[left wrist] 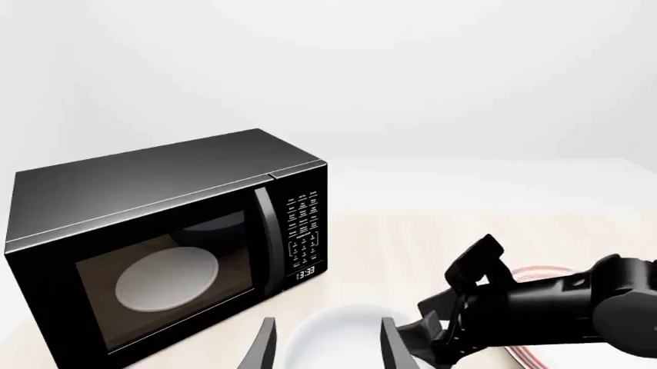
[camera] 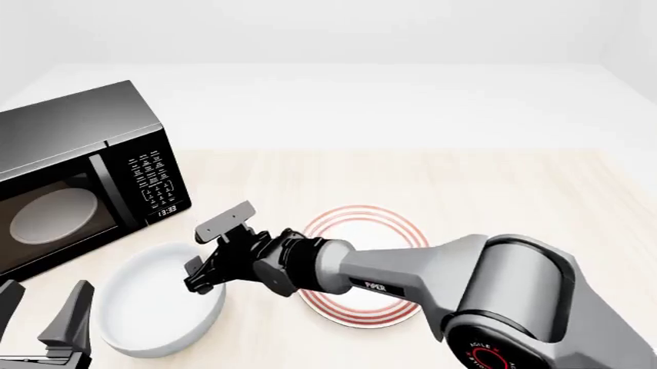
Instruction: Put the white bowl to the right of the plate.
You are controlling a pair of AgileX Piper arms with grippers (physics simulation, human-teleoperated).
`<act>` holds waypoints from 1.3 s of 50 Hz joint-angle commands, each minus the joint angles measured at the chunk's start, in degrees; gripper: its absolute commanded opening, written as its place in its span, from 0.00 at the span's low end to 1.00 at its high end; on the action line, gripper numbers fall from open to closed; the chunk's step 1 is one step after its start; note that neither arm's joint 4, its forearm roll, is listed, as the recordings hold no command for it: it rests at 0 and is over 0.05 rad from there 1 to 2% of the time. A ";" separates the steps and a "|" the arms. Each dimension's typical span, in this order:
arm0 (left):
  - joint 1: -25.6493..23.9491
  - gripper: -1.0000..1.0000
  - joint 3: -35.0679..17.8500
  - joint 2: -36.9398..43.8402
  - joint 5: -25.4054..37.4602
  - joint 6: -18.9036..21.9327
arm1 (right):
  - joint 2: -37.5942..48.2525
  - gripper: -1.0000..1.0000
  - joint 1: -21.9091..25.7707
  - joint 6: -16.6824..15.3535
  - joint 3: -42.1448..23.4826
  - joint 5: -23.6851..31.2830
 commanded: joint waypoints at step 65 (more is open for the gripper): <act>0.00 1.00 0.00 0.00 0.00 0.00 | -0.77 0.00 0.10 2.72 4.87 -5.20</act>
